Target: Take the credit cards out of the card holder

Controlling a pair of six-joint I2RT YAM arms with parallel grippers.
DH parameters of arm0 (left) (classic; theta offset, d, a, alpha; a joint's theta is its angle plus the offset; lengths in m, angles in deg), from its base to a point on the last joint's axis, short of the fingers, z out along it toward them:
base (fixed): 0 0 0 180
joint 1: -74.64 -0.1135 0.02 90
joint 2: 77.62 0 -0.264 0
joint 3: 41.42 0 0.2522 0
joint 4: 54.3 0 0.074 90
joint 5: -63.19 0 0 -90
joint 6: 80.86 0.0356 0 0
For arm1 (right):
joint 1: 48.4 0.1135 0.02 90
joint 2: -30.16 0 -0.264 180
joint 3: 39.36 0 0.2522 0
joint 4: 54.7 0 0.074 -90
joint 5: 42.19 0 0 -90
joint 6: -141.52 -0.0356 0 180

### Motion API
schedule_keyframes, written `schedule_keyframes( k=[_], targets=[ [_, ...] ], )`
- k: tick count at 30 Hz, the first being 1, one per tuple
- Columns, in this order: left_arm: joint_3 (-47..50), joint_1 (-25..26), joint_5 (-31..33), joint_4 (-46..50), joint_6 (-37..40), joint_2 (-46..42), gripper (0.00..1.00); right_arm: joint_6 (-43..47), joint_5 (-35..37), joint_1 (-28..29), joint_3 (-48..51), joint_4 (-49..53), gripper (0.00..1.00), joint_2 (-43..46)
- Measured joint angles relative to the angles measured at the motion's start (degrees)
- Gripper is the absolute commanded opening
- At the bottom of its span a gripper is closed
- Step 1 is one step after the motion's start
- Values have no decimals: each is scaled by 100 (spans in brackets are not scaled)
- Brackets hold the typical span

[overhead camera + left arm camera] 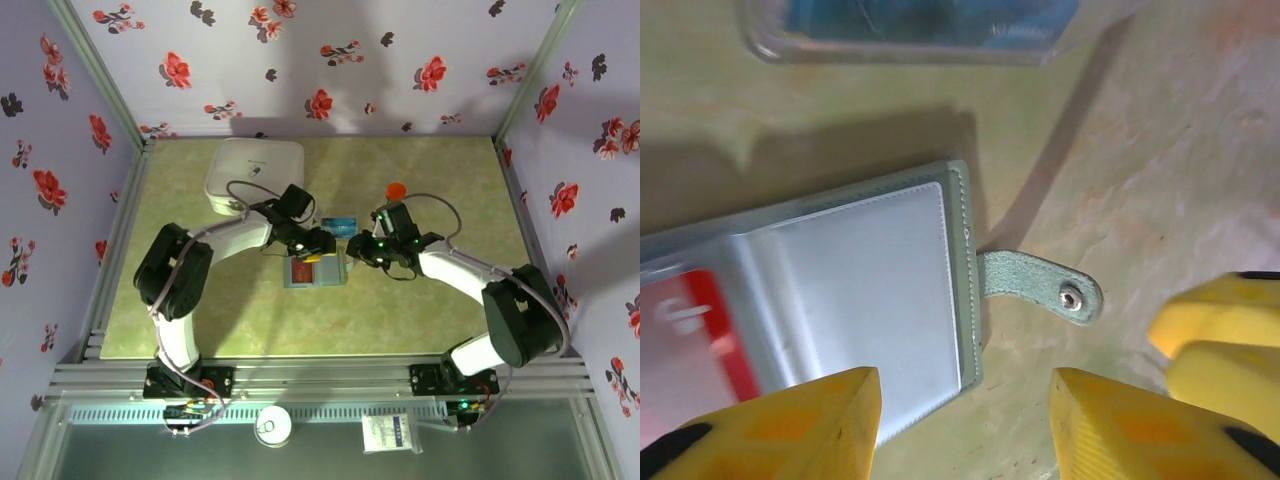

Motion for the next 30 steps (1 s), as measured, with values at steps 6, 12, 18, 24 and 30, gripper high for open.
schedule_keyframes(
  k=[6,12,18,24,30],
  targets=[
    [693,-472,28,-76,111,-584,36,-7,-59,420,-522,-15,27,-621],
    [1388,-859,7,-146,227,-833,20,-118,-175,780,-1012,-127,26,-1379],
    [1604,-1027,-111,-251,302,-817,7,-269,-330,929,-1178,-396,25,-1882],
    [1602,-1036,-245,-402,442,-581,1,-400,-476,931,-1220,-605,24,-2197],
    [1602,-1093,-236,-343,592,-437,0,-459,-544,955,-1248,-715,22,-2315]
  ],
)
